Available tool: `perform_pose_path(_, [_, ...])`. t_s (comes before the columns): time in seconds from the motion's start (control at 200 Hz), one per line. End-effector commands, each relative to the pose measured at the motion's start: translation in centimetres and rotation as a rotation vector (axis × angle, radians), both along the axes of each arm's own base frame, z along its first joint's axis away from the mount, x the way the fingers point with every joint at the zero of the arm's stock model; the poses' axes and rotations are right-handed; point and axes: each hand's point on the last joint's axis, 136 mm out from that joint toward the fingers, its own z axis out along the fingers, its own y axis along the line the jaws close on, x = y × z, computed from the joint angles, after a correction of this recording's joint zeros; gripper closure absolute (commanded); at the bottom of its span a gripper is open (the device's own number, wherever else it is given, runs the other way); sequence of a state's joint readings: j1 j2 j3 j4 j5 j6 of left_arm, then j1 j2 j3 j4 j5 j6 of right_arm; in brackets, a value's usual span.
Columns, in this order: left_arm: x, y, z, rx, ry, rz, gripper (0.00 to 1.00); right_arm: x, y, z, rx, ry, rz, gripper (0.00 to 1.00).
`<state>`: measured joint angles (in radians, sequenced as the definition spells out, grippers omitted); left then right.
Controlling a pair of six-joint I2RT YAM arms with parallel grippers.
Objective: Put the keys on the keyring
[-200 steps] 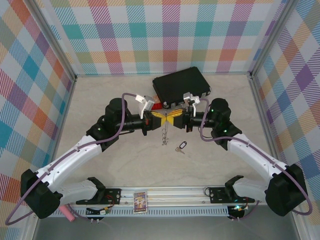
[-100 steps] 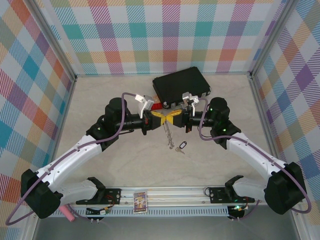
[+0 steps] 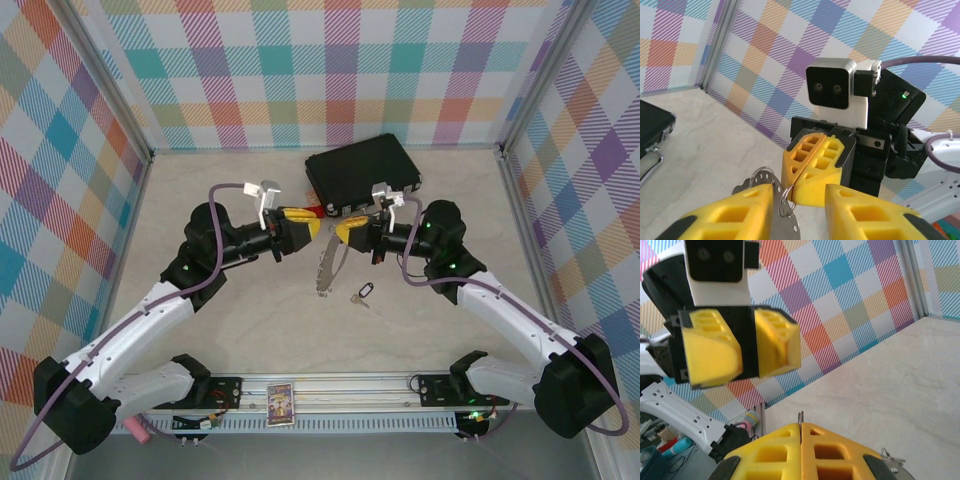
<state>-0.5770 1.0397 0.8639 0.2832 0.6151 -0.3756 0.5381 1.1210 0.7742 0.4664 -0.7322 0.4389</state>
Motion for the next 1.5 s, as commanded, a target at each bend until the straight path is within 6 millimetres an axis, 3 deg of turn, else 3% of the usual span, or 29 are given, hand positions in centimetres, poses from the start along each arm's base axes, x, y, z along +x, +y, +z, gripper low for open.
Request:
perform_pose_path(0.0, [-0.2, -0.1, 1.0, -0.081, -0.023, -0.031, 0.7, -0.2, -0.1, 2.2, 0.077, -0.041, -0.007, 1.0])
perform_pose_path(0.19, [-0.4, -0.7, 0.8, -0.094, -0.017, -0.078, 0.73, -0.2, 0.0, 3.4, 0.129, -0.051, 0.008, 1.0])
perform_pose_path(0.48, [-0.7, -1.1, 0.5, -0.101, -0.004, -0.117, 0.73, 0.0, 0.5, 3.5, 0.138, -0.033, 0.041, 1.0])
perform_pose_path(0.85, [1.0, -0.8, -0.2, -0.08, 0.004, -0.027, 0.73, -0.7, 0.3, 3.8, 0.136, -0.043, 0.062, 1.0])
perform_pose_path(1.495, [-0.2, -2.0, 0.4, -0.117, 0.022, -0.159, 0.8, -0.9, 0.4, 3.9, 0.141, -0.044, 0.075, 1.0])
